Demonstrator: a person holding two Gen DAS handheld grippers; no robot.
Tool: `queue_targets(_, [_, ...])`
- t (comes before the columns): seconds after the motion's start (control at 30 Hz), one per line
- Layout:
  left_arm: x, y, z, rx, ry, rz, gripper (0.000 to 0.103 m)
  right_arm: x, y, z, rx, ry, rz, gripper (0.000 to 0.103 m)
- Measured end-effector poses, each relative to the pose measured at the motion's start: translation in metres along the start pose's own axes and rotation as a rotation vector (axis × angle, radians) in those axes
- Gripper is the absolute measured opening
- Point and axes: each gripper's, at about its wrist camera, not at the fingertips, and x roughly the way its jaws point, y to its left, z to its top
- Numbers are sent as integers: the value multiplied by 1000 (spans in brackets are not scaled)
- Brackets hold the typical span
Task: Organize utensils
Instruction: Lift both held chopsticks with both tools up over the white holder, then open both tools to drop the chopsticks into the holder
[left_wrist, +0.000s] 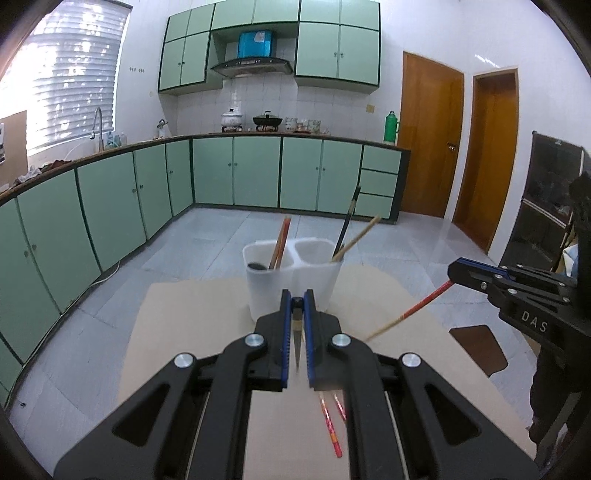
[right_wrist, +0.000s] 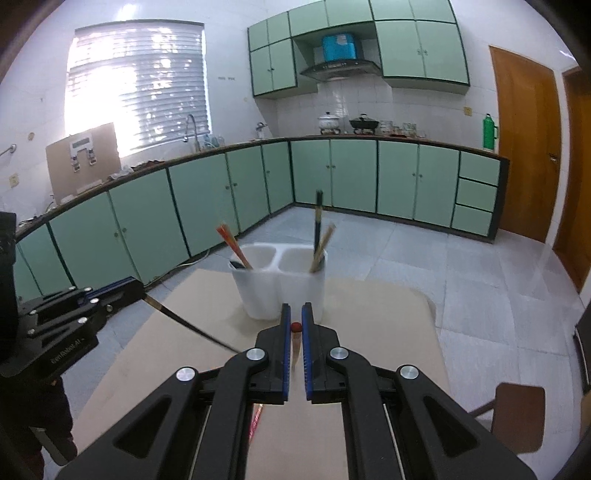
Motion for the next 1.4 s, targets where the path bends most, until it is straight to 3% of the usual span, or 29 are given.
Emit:
queue_targets(0.5, [-9, 19, 51, 9, -92, -3, 6, -2, 11, 70, -78, -79, 65, 6])
queue_targets(0.77, [-16, 23, 110, 38, -218, 22, 6, -6, 5, 124, -77, -165, 80, 6])
queue_targets(1.03, [13, 13, 164, 40, -302, 18, 6, 21, -5, 166, -61, -203, 57, 6])
queue_targets(1.23, [53, 5, 165, 52, -287, 18, 6, 66, -7, 166, -75, -175, 15, 6])
queue_targets(1.4, [91, 11, 155, 39, -220, 4, 6, 104, -11, 156, -74, -119, 3, 5])
